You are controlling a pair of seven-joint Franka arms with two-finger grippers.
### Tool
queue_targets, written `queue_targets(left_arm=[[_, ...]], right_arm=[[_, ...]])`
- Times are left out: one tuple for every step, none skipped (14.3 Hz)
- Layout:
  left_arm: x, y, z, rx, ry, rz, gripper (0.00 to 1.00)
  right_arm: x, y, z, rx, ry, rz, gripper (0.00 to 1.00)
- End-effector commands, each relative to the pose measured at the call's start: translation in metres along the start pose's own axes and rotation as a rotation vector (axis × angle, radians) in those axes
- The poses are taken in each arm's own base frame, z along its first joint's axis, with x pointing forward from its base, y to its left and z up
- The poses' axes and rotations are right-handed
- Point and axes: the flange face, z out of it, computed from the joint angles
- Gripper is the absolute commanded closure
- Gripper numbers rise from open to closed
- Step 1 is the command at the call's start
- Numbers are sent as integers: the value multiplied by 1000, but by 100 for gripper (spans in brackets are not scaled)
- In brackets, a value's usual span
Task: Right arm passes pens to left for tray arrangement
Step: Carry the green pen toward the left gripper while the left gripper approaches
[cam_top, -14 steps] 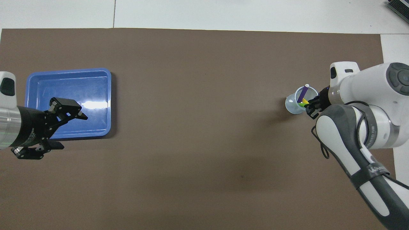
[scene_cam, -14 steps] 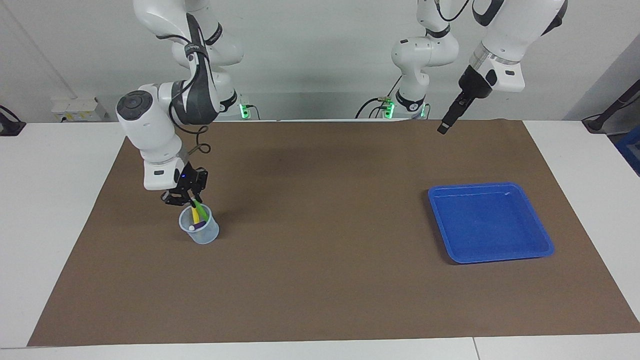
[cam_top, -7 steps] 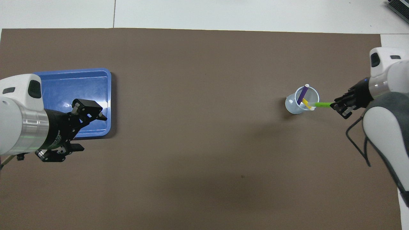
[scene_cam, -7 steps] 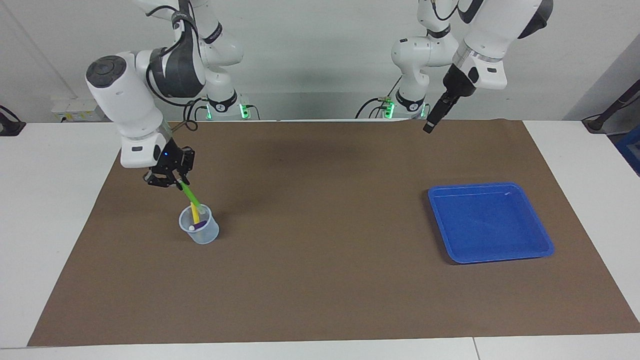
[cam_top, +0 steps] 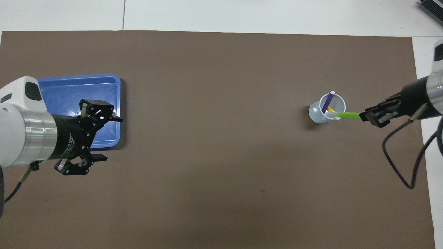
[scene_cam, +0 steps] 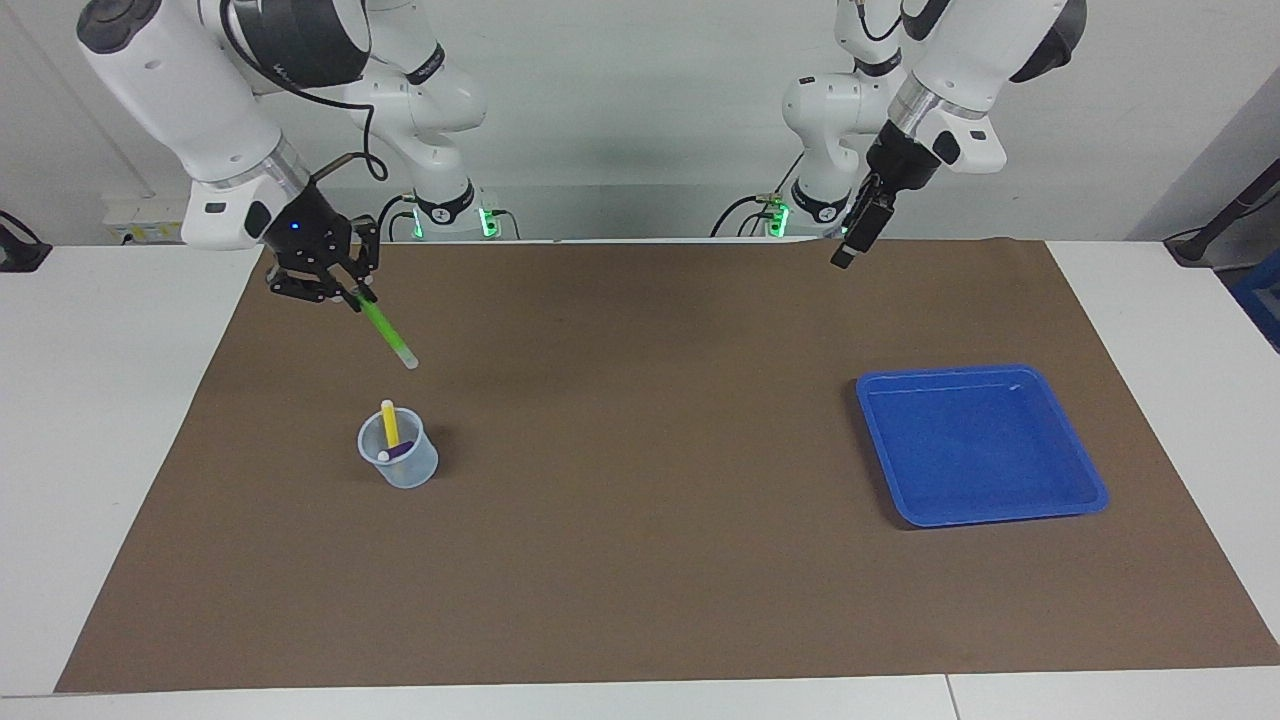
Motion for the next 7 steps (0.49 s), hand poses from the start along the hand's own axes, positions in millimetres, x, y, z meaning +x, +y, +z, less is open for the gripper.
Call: queue_targets(left_arm=[[-18,-1,7,-74,-68,-88,0],[-25,2,8,-97,-101,-145,0],[-41,5,14,-117,-119,-165,0],[-55,8,25,-150,-123,-198,0],[-66,9,34,-183,-126,-251,0],[-76,10,40,-205,-140,-281,0],[-81,13,44,-221,-167,-304,0]], right_arm=[[26,-44,13,88,44,167,92],[35,-62,20,142,62,250,92],[44,-74,27,188,82,333,92],[53,-91,36,235,102,402,93],[60,-106,44,264,112,462,93],[66,-124,52,275,117,510,94],[71,-142,60,293,117,556,94]])
